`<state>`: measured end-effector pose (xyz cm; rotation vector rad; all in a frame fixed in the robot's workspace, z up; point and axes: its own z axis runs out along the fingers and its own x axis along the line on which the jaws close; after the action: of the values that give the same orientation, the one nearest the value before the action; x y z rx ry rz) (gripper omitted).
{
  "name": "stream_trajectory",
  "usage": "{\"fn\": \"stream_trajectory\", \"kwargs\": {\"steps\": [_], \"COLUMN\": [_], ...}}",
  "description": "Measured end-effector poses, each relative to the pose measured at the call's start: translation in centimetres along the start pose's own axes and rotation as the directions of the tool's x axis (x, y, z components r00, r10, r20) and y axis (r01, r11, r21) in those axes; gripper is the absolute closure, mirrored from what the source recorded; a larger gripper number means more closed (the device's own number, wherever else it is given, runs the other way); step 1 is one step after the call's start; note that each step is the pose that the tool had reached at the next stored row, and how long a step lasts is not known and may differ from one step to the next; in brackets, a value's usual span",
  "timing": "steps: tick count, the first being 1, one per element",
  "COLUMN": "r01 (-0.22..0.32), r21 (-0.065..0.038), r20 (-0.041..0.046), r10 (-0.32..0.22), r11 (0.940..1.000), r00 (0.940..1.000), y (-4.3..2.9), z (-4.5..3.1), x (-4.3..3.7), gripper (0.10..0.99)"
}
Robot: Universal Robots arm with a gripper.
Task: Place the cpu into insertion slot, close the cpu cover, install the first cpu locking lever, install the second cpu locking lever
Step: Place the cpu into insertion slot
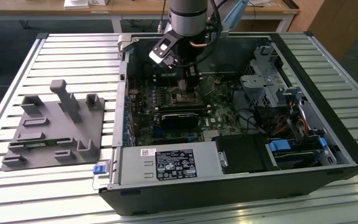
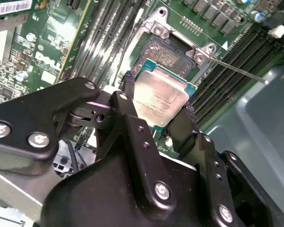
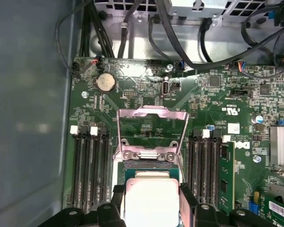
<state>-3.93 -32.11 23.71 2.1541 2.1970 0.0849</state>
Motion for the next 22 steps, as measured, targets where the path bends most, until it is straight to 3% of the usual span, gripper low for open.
{"fn": "stream_trajectory", "kwargs": {"steps": [2,3,9,22], "r01": [0.001,0.001,0.001,0.001], "r21": [0.0,0.0,0.0,0.0], "r20": [0.0097,0.0104,0.0098,0.0098], "r10": [-0.001,-0.001,-0.001,-0.001], "r11": [1.0,1.0,1.0,1.0], "r00": [1.0,0.9999,1.0,1.0], "y": [-0.02,-0.03,-0.12,-0.44], "z": [0.25,0.4,1.35,2.5], "x": [0.0,0.01,0.1,0.33], "gripper": [0.545,0.545,0.545,0.545]}}
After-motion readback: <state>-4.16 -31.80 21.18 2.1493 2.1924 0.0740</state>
